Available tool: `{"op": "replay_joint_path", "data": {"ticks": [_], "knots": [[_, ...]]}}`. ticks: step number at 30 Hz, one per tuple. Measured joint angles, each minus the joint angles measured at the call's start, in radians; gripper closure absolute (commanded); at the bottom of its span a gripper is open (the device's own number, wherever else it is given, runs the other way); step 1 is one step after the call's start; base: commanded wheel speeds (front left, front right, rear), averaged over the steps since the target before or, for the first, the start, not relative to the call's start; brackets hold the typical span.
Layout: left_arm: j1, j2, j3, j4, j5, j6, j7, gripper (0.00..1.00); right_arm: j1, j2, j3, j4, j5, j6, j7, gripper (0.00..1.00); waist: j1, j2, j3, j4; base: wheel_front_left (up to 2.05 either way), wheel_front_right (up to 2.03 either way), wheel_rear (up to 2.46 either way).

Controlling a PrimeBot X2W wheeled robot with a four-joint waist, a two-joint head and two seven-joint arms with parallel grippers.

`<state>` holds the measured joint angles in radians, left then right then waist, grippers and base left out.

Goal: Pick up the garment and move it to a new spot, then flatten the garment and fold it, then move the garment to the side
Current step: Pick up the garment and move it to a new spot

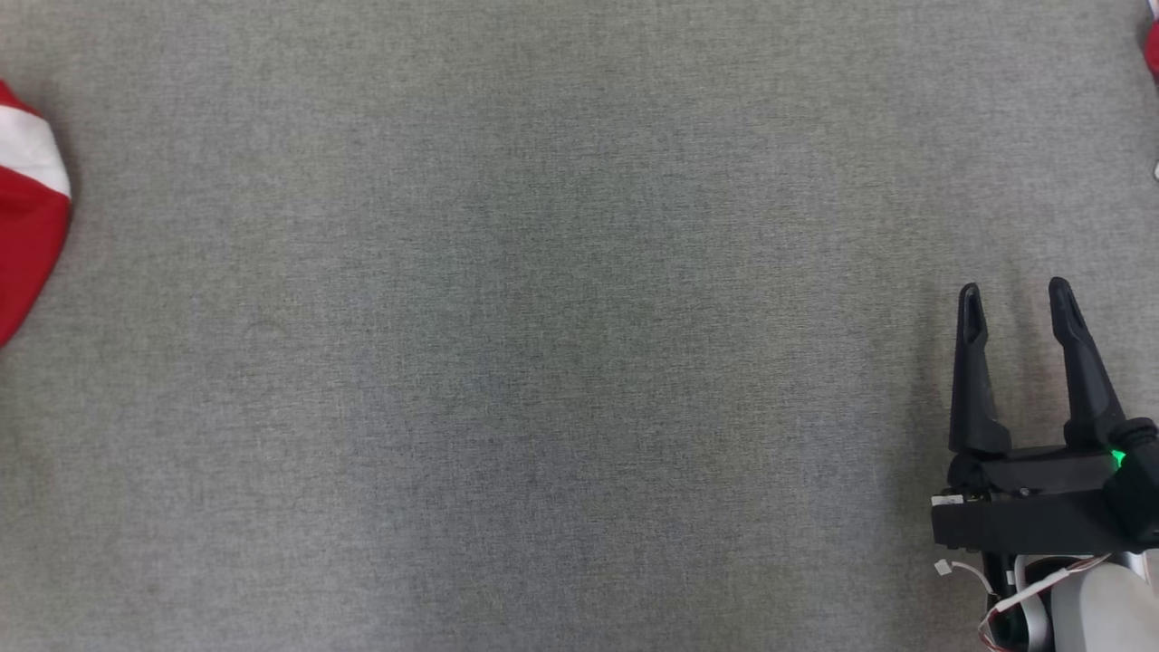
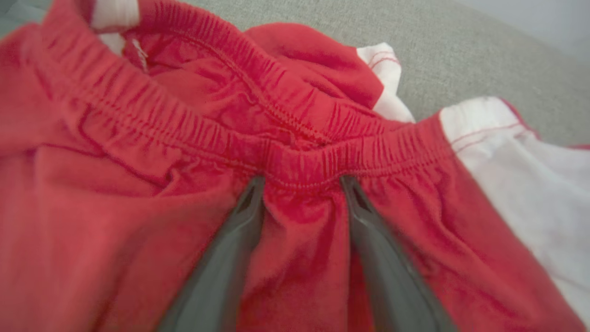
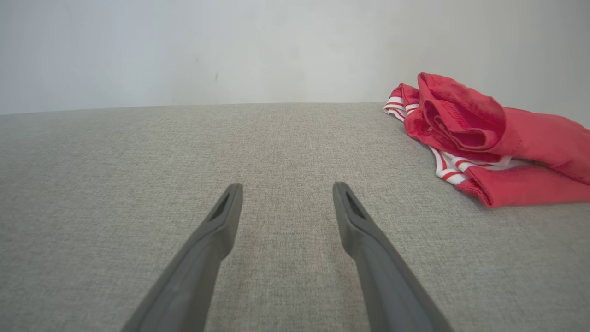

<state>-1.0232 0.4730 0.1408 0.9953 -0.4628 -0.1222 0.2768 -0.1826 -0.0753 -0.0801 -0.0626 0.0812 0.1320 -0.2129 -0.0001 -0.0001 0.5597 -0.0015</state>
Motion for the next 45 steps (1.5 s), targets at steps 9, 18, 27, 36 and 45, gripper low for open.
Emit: {"op": "replay_joint_path", "data": {"ticks": [9,18,27,36,45], "knots": [[0.001,0.009,-0.048,0.000,0.033,-0.002,-0.188,1.00,-0.001,0.012,0.002,0.044,0.000,0.000,-0.015,0.00,0.0002,0.0002,-0.045,-0.006,0.00,0.00,0.00],[-0.060,0.022,-0.138,-0.123,0.063,-0.009,-0.328,1.00,0.000,0.019,0.020,0.128,0.041,0.000,-0.036,0.00,0.0001,0.0001,-0.146,0.003,0.00,0.00,0.00],[-0.122,0.010,-0.264,-0.371,0.040,-0.009,-0.298,1.00,0.010,0.023,0.039,0.200,0.093,0.000,-0.048,0.00,0.0000,0.0000,-0.242,-0.038,0.00,0.00,0.00],[-0.144,-0.119,-0.375,-0.564,0.008,-0.009,-0.243,1.00,0.046,0.024,0.042,0.193,0.158,0.000,-0.049,0.00,0.0001,0.0001,-0.281,-0.168,0.00,0.00,0.00],[-0.127,-0.282,-0.462,-0.561,-0.019,-0.008,-0.281,1.00,0.049,0.024,0.060,0.190,0.177,0.000,-0.049,0.00,0.0001,0.0001,-0.293,-0.276,0.00,0.00,0.00]]}}
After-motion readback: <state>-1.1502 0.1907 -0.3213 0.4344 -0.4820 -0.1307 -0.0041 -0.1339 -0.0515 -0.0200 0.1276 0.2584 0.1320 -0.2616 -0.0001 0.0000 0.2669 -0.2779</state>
